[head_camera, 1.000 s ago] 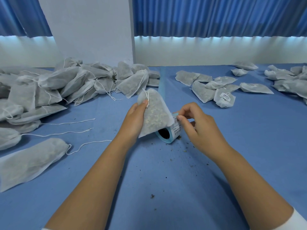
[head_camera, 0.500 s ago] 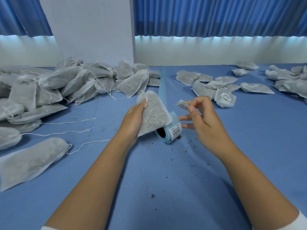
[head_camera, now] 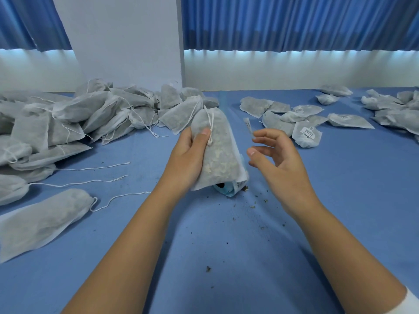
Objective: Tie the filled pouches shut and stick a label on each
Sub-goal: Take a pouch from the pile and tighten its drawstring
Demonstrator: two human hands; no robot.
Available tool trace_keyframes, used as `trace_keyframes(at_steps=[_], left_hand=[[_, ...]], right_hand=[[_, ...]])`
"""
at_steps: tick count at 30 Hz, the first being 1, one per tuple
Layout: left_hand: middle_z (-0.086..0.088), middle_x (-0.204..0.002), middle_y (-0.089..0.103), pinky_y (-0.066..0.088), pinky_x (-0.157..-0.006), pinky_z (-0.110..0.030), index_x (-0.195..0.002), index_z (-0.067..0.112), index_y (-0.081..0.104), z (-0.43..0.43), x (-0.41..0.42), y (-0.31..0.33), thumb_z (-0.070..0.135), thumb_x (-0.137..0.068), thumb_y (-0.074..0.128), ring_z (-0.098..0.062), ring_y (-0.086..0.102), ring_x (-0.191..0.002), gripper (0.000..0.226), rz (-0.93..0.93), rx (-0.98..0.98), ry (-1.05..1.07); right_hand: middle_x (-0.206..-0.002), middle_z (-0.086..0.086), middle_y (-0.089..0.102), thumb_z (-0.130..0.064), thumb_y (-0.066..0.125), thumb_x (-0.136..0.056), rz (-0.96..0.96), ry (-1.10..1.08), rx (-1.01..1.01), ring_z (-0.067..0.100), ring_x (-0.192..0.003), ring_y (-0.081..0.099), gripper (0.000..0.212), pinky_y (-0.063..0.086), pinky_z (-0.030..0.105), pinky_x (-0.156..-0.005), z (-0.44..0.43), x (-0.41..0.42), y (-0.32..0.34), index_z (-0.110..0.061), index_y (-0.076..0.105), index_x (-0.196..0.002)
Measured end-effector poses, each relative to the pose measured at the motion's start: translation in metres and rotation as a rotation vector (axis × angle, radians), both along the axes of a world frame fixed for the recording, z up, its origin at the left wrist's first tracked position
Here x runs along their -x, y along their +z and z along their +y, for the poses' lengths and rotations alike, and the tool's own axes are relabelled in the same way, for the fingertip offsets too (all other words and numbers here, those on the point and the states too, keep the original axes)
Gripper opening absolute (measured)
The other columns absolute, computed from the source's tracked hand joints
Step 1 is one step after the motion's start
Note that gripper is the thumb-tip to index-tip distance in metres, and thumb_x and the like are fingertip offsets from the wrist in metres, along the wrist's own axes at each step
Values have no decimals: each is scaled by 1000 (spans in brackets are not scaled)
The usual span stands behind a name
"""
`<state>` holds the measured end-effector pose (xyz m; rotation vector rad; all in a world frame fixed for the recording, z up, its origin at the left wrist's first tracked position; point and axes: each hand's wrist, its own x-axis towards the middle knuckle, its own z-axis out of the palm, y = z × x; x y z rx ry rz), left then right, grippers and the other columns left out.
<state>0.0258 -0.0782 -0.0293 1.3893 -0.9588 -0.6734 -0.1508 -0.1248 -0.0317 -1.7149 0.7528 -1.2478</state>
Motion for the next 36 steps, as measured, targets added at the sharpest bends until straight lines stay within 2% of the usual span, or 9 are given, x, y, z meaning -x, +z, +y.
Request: trace_keyframes(at_steps=[5, 9, 12, 14, 18, 22, 26, 33, 36], left_hand=[[16, -108, 70, 45, -106, -41, -106, 36, 63, 6, 4, 2, 72, -72, 50, -7, 65, -109, 51, 71, -53, -83], [17, -88, 73, 54, -92, -39, -104, 31, 59, 6, 6, 5, 62, -53, 65, -5, 71, -89, 60, 163, -87, -157], [11, -105, 71, 53, -97, -41, -107, 34, 54, 8, 6, 6, 54, -49, 68, -10, 70, -99, 63, 83, -122, -160], [7, -114, 68, 51, -100, -44, -109, 34, 51, 11, 5, 8, 49, -51, 69, -13, 67, -106, 63, 51, -135, -176], [4, -116, 66, 50, -102, -46, -112, 34, 49, 15, 4, 11, 36, -64, 65, -15, 66, -107, 51, -9, -153, -221], [6, -119, 65, 52, -99, -39, -114, 34, 46, 19, 4, 13, 32, -68, 66, -9, 65, -109, 51, -51, -151, -282], [8, -116, 69, 57, -85, -25, -122, 28, 46, 22, 4, 13, 27, -74, 79, -4, 69, -102, 58, -39, -128, -348], [8, -103, 75, 58, -84, -32, -125, 28, 45, 23, 3, 12, 27, -69, 78, -11, 73, -97, 65, -66, -128, -398], [7, -104, 76, 58, -86, -36, -124, 28, 47, 24, 3, 12, 28, -69, 80, -13, 73, -97, 64, -79, -135, -410]], right_hand=[[-88, -21, 64, -12, 63, -93, -94, -72, 9, 2, -90, 61, 11, 57, 36, -83, -3, 1, 2, -23, 63, -93], [-84, -16, 66, -10, 60, -95, -172, -39, 26, 8, -87, 62, 16, 55, 24, -76, -4, 4, 3, -25, 63, -90], [-84, -14, 66, -11, 61, -95, -204, 19, 19, 10, -85, 62, 17, 55, 24, -77, -3, 5, 5, -26, 64, -90], [-83, -12, 67, -11, 60, -94, -219, 66, 10, 10, -84, 62, 16, 54, 25, -77, -2, 7, 7, -27, 62, -95], [-81, -8, 70, -10, 60, -91, -189, 189, 13, 8, -80, 63, 29, 51, 20, -74, 3, 8, 10, -28, 52, -114], [-78, -8, 68, -12, 61, -89, -129, 263, 2, 7, -69, 57, 29, 47, 18, -70, 7, 8, 12, -26, 49, -112], [-77, -6, 69, -4, 60, -93, -89, 293, -48, 4, -64, 54, 28, 44, 16, -68, 8, 8, 12, -22, 45, -107], [-73, -4, 69, -1, 62, -91, -89, 247, -71, 3, -63, 59, 28, 45, 14, -64, 8, 5, 12, -18, 43, -103], [-74, -1, 70, -3, 66, -89, -89, 193, -67, 10, -70, 62, 30, 48, 20, -69, 7, 4, 12, -17, 44, -102]])
